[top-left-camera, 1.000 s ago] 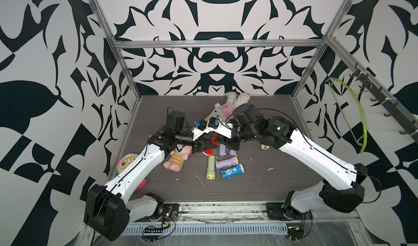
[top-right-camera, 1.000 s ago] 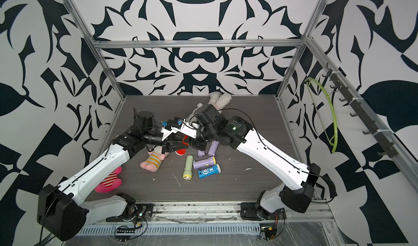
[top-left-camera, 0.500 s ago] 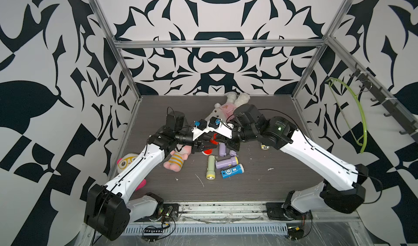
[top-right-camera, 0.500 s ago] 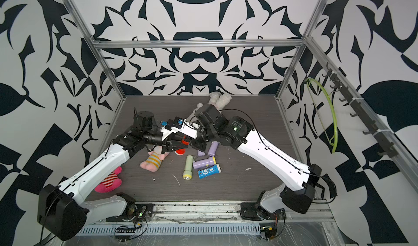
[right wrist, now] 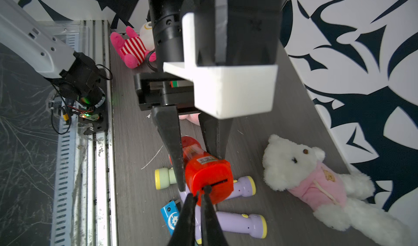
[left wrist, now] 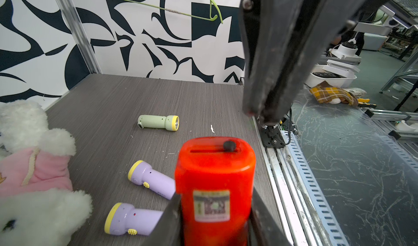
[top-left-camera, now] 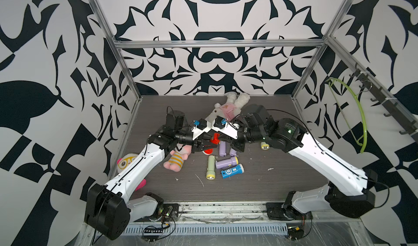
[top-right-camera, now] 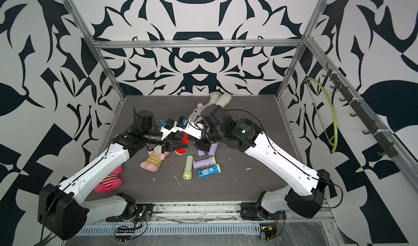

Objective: Close the plug at the bottom of the flashlight
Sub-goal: Close the plug of the flashlight.

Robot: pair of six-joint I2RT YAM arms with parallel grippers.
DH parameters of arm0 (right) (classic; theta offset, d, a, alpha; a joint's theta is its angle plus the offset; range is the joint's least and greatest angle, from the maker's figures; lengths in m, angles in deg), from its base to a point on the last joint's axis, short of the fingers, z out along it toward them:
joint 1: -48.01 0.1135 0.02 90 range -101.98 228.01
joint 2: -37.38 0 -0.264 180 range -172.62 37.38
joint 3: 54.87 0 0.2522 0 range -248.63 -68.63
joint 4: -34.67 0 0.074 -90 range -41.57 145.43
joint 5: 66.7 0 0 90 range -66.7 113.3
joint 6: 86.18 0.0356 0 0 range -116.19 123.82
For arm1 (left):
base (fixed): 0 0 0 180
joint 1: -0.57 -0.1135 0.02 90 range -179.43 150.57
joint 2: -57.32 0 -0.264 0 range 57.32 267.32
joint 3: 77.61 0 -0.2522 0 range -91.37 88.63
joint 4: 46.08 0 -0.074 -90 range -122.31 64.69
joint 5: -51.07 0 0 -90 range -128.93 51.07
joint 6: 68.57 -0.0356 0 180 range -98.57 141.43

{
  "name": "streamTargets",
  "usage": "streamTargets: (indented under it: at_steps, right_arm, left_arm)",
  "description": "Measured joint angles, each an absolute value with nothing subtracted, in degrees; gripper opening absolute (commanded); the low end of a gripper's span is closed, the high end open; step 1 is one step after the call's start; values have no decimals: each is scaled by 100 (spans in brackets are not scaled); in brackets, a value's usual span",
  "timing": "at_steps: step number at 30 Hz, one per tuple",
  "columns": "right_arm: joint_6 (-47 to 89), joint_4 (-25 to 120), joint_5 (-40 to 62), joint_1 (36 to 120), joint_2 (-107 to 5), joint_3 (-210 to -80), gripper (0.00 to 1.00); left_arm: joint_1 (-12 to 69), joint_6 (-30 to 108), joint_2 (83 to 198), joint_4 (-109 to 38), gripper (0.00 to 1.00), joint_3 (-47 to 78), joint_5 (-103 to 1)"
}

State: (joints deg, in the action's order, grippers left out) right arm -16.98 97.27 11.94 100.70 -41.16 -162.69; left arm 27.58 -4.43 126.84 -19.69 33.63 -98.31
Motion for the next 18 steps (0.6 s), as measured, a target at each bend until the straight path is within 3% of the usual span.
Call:
streamTargets:
  at_steps: [6, 18]
  right_arm:
    - [-1711, 9618, 1347, 10070, -4168, -16267, 35]
    - [-1720, 9620, 1227, 10066, -4415, -16267, 30]
  left_arm:
    - [2758, -443, 12684, -1969, 0, 3360, -9839]
    - [2755, -443, 12703, -1969, 0, 3347, -9844]
